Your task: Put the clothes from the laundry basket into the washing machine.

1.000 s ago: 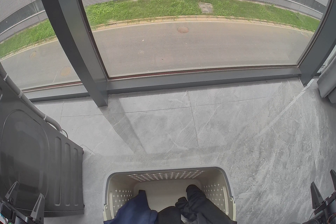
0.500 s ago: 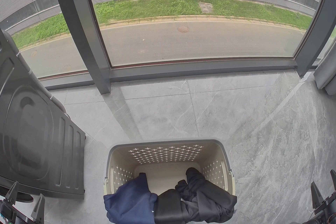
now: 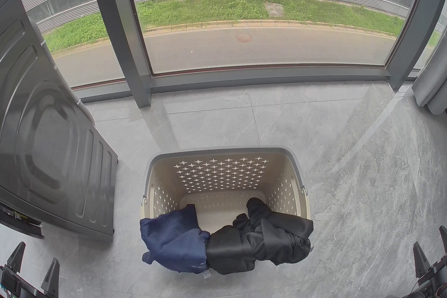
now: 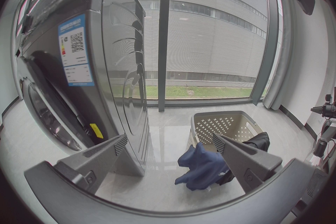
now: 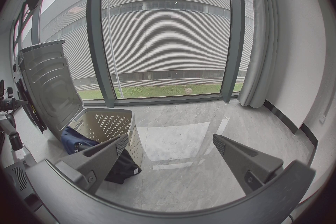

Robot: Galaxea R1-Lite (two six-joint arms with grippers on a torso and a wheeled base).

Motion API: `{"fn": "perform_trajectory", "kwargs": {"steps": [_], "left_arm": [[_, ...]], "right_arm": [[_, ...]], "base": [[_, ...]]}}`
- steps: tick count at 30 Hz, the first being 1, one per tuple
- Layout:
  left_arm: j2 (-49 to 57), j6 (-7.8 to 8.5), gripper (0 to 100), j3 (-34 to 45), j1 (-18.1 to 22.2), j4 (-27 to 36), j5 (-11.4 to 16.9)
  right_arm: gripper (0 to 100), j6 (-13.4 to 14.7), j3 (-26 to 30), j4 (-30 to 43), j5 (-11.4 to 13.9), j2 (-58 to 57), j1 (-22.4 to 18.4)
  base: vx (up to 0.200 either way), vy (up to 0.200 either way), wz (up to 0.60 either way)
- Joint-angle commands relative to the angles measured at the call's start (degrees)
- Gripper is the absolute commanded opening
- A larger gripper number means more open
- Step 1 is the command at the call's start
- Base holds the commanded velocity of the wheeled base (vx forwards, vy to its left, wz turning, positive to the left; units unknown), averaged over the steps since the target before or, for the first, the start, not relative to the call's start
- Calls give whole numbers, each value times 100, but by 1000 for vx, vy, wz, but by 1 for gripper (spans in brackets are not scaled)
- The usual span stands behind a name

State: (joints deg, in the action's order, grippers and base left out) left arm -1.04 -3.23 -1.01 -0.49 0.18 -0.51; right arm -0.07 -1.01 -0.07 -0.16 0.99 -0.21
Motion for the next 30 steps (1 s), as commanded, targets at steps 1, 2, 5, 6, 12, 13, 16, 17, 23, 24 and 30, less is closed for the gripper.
{"fn": "perform_trajectory", "kwargs": {"steps": [1,2,5,6,12,13,16,17,23,24,30], "left_arm": [[86,-2,100,92,5,-1,-2],[86,-2,100,92,5,-1,-2],[95,-2,100,92,5,-1,-2],[95,-2,100,92,5,-1,-2],[95,-2,100,92,5,-1,-2],[95,-2,100,92,5,-1,-2],[86,-2,100,92,5,-1,-2],[95,-2,100,92,5,-1,-2],[95,-2,100,92,5,-1,-2],[86,-2,100,92,5,-1,-2],[95,-2,100,92,5,-1,-2]], "right_arm": [[100,-1,101,-1,-2,-99,3],[100,-1,101,-1,-2,-99,3],[100,-1,101,-1,-2,-99,3],[100,-1,101,-1,-2,-99,3],[100,-1,101,-1,-2,-99,3],[100,-1,101,-1,-2,-99,3],[100,-1,101,-1,-2,-99,3],[100,-1,101,-1,-2,-99,3],[100,-1,101,-1,-2,-99,3],[100,-10,101,-1,7,-99,3],[100,-10,101,-1,7,-99,-6]], "base": [[-200,0,0],[-200,0,0],[-200,0,0],[-200,0,0],[-200,0,0],[-200,0,0],[-67,0,0],[0,0,0],[0,100,0],[0,200,0],[0,200,0]]}}
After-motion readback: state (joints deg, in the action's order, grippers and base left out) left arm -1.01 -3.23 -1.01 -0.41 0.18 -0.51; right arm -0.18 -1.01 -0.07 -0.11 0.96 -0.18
